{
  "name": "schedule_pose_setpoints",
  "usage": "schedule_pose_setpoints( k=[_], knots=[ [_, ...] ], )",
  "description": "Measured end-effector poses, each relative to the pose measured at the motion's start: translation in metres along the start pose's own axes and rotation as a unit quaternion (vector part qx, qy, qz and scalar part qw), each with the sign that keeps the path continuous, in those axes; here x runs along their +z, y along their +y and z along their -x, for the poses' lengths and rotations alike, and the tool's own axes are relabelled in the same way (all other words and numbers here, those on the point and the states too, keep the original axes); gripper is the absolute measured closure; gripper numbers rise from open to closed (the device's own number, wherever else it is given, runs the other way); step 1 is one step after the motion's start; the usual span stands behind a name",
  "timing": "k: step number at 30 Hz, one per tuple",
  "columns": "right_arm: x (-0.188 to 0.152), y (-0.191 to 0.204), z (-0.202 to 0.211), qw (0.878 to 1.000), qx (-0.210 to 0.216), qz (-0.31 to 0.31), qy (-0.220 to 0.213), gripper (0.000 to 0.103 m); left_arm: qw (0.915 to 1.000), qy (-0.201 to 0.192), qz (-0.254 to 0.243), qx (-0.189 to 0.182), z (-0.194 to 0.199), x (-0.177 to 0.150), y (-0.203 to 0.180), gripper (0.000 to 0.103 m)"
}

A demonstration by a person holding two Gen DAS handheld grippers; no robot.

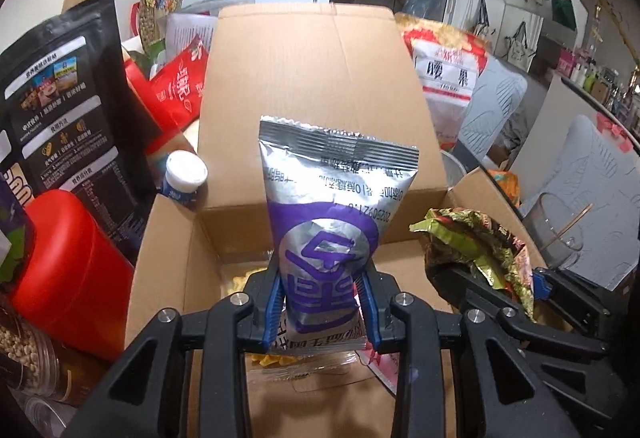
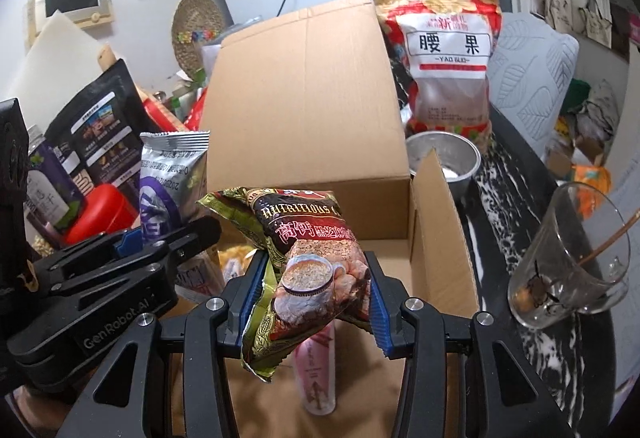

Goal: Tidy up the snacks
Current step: 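Lower the purple-and-silver bag into the box with the left tool while the right tool drops the nut bag in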

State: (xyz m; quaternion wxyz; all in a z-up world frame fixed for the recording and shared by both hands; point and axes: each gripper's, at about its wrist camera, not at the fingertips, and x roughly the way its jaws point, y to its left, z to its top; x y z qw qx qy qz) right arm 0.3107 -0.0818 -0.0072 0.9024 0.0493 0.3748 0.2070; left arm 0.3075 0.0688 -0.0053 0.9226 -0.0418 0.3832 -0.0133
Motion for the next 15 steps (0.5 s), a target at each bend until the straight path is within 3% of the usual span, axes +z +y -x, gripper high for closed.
schedule_pose_setpoints(
  k=[9,15],
  knots=[
    [-0.002,-0.001,-0.002,1.000,0.003,-0.001,0.012,0.049,0.9975,0.063,0.032,0.008,-0.024,-0.002,0.011,0.069],
    [-0.002,0.001,0.000,1.000,0.005,0.001,0.011,0.047,0.9976,0.055,0.034,0.026,-0.024,-0.003,0.013,0.044]
  ],
)
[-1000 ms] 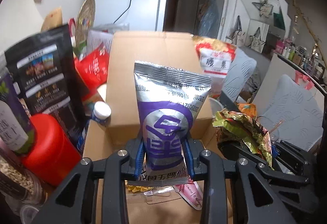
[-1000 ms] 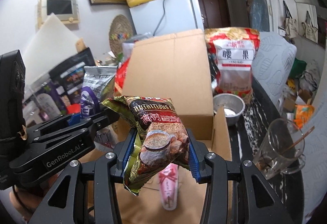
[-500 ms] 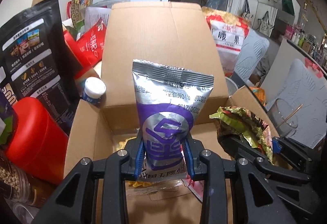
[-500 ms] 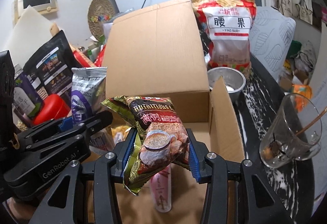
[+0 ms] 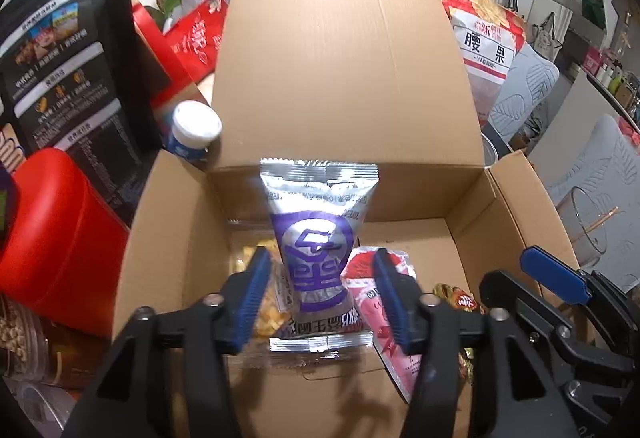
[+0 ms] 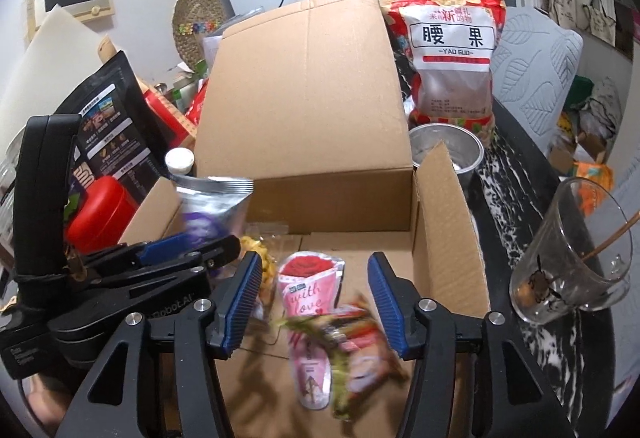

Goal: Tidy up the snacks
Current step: 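Lower the purple-and-silver bag into the box with the left tool while the right tool drops the nut bag in, then open both tools and withdraw them from the box toward the remaining snacks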

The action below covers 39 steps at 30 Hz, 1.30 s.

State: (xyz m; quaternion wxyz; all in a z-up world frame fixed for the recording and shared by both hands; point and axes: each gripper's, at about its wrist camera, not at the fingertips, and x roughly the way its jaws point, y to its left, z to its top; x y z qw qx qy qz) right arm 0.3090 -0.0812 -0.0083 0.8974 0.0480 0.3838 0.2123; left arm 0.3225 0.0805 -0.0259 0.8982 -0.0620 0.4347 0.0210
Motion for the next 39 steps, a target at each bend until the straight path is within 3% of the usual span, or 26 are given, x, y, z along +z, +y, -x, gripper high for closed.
schedule_pose_setpoints(
  k=[2,4,19,30,39],
  knots=[
    [0.000,-0.001,0.001,1.000,0.002,-0.002,-0.001,0.046,1.0000,-0.002,0.003,-0.001,0.001,0.001,0.001,0.032],
    [0.000,-0.002,0.003,1.000,0.003,-0.004,-0.004,0.046,1.0000,-0.002,0.005,-0.003,0.002,0.001,0.003,0.028],
    [0.005,0.013,0.051,0.998,0.017,0.015,-0.057,0.043,0.9985,-0.054,-0.011,-0.003,0.058,0.003,-0.003,0.028],
    [-0.005,0.028,0.105,0.995,0.026,0.034,-0.091,0.043,0.9944,-0.103,-0.024,0.007,0.125,-0.012,-0.008,0.028],
    [-0.020,0.040,0.146,0.992,0.019,0.044,-0.113,0.043,0.9925,-0.119,-0.027,0.008,0.163,-0.028,-0.009,0.028]
  ],
)
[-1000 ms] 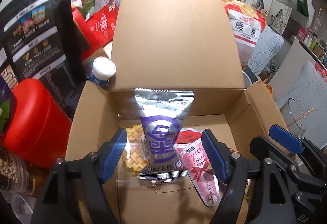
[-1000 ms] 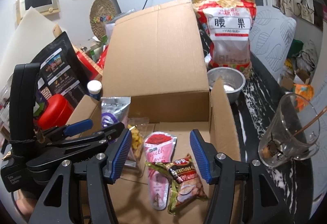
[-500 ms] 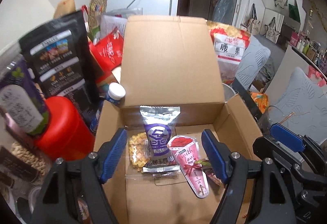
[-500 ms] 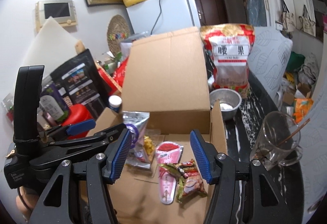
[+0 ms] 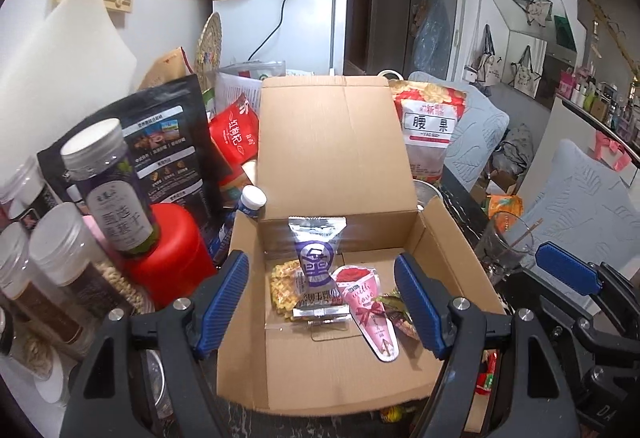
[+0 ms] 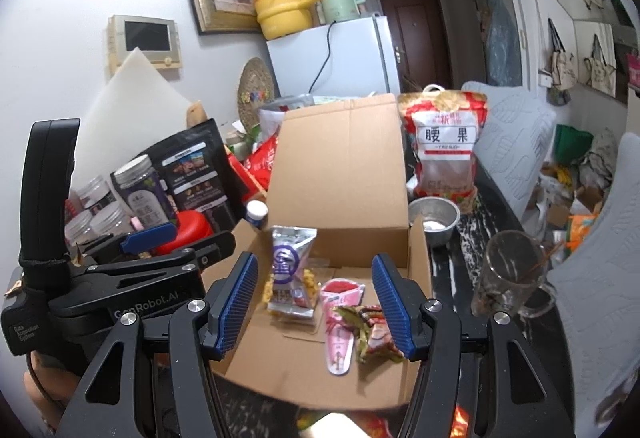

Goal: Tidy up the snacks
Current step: 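Open both tools and withdraw them from the box toward the remaining snacks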

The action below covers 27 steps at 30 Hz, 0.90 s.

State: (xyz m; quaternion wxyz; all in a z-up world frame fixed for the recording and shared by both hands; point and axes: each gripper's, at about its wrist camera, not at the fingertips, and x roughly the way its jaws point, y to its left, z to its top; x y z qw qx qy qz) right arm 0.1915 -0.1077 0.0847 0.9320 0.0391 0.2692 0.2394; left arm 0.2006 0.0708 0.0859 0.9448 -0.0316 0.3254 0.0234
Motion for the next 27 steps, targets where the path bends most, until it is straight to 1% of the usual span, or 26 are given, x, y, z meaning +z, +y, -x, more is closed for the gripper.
schedule_pose_setpoints(
  k=[8,12,15,22,27],
  knots=[
    [-0.014,0.006,0.027,1.000,-0.003,-0.010,-0.011,0.043,0.9998,-0.013,-0.015,-0.008,0.030,-0.015,-0.004,0.028],
    [-0.023,0.006,0.039,1.000,-0.002,-0.017,-0.011,0.043,0.9995,-0.010,-0.017,-0.023,0.040,-0.027,-0.007,0.028],
    [-0.033,0.007,0.049,1.000,-0.011,-0.019,-0.010,0.043,0.9992,-0.007,-0.022,-0.031,0.045,-0.036,-0.009,0.028],
    [-0.054,0.007,0.062,0.999,-0.022,-0.024,0.001,0.043,0.9980,0.004,-0.035,-0.053,0.052,-0.058,-0.015,0.028],
    [-0.072,0.002,0.064,0.999,-0.017,-0.039,0.012,0.043,0.9958,0.028,-0.046,-0.075,0.048,-0.074,-0.021,0.028]
  ],
)
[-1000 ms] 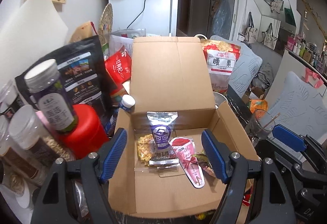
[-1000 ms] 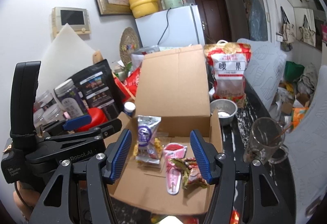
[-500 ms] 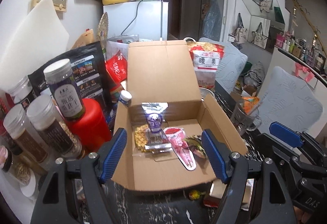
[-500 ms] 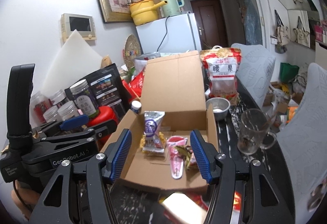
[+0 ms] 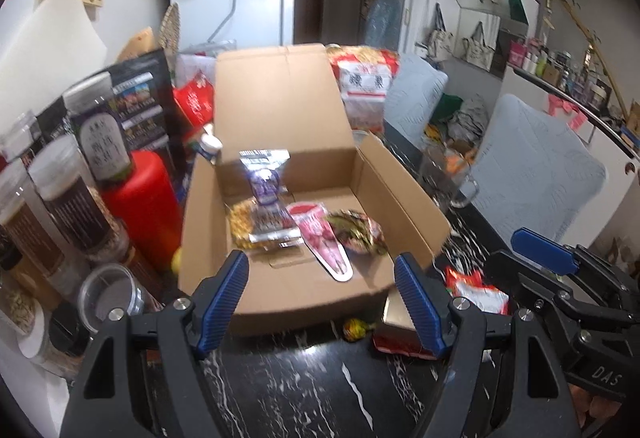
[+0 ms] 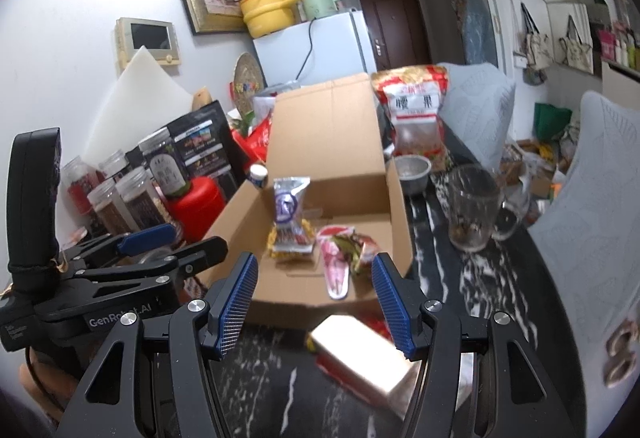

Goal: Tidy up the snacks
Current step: 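Open both tools and withdraw them from the box toward the remaining snacks, then grasp the gold paper box with the right tool while the left tool grasps the red printed bag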

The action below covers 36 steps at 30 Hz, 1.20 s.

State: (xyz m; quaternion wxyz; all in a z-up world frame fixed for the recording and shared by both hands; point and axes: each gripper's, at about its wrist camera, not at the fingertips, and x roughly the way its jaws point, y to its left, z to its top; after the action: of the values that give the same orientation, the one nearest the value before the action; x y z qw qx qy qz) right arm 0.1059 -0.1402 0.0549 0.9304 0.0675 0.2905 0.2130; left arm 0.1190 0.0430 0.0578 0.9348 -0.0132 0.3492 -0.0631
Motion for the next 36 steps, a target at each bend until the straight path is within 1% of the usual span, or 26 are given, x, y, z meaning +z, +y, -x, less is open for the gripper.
schedule_pose_setpoints(
  k=[5,10,13,18,20,23,25,28,31,36],
  knots=[
    [-0.017,-0.006,-0.001,1.000,0.002,-0.005,0.010,0.043,0.9999,0.009,-0.013,-0.003,-0.005,-0.014,-0.006,0.028],
    [-0.033,-0.012,-0.005,1.000,0.007,-0.009,0.024,0.043,0.9993,0.026,-0.020,-0.016,-0.011,-0.028,-0.010,0.028],
    [-0.042,-0.016,-0.006,0.999,0.010,-0.013,0.029,0.037,0.9990,0.035,-0.026,-0.010,-0.016,-0.034,-0.011,0.028],
    [-0.055,-0.022,-0.011,0.999,0.016,-0.017,0.041,0.036,0.9984,0.049,-0.020,-0.019,-0.021,-0.042,-0.011,0.028],
    [-0.059,-0.025,-0.014,0.999,0.018,-0.018,0.045,0.033,0.9984,0.051,-0.017,-0.019,-0.024,-0.043,-0.010,0.028],
    [-0.062,-0.030,-0.019,0.998,0.019,-0.018,0.051,0.031,0.9982,0.056,-0.010,-0.019,-0.028,-0.048,-0.009,0.028],
    [-0.063,-0.033,-0.024,0.998,0.021,-0.010,0.060,0.026,0.9978,0.061,-0.004,-0.025,-0.032,-0.050,-0.008,0.028],
    [-0.063,-0.036,-0.030,0.998,0.018,0.005,0.068,0.026,0.9977,0.063,-0.002,-0.023,-0.037,-0.053,-0.008,0.028],
    [-0.062,-0.040,-0.039,0.996,0.030,0.025,0.078,0.026,0.9977,0.064,-0.002,-0.019,-0.042,-0.054,-0.007,0.028],
    [-0.061,-0.045,-0.061,0.992,0.041,0.054,0.109,0.026,0.9974,0.072,0.001,-0.007,-0.050,-0.056,-0.005,0.028]
  ],
)
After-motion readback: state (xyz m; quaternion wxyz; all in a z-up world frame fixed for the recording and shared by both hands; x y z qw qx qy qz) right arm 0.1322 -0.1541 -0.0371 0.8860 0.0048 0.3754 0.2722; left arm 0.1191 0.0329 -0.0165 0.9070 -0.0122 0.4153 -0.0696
